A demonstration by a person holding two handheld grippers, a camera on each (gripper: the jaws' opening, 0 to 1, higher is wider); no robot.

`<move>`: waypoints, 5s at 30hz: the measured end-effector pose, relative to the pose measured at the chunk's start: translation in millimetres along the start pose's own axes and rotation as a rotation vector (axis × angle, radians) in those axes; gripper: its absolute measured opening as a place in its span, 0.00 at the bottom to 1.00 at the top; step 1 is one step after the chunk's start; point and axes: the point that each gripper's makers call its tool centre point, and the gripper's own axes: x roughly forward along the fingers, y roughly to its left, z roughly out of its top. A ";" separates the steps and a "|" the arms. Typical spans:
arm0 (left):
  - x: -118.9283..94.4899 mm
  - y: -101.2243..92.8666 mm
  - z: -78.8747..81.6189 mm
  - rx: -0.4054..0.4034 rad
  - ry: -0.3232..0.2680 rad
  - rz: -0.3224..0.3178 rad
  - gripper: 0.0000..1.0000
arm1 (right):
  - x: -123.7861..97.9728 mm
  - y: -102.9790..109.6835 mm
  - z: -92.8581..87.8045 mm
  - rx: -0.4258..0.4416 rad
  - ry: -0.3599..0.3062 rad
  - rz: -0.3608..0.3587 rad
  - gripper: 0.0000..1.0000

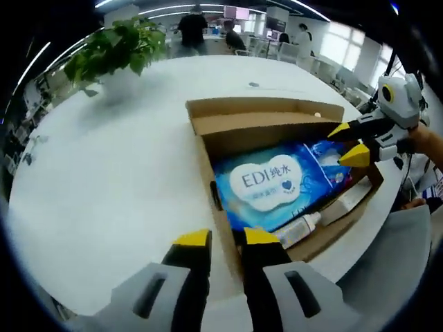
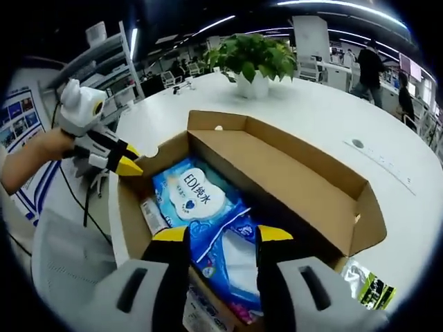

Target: Operate the shoe box by opening the lid, removing the specified soft item, and placing it in the target area until the item is outside and the box remains undamaged.

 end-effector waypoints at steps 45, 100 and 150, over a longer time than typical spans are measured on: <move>4.8 -5.3 3.0 -0.065 0.009 -0.022 0.07 | 51.5 -18.1 3.2 -0.113 0.078 -0.032 0.08; -7.4 -7.7 15.7 0.042 0.041 -0.003 0.09 | -2.7 -33.5 0.5 -0.062 0.027 -0.125 0.01; 76.5 -54.0 9.6 0.131 0.226 -0.170 0.18 | 1.9 -41.7 -13.8 -0.034 0.013 -0.127 0.01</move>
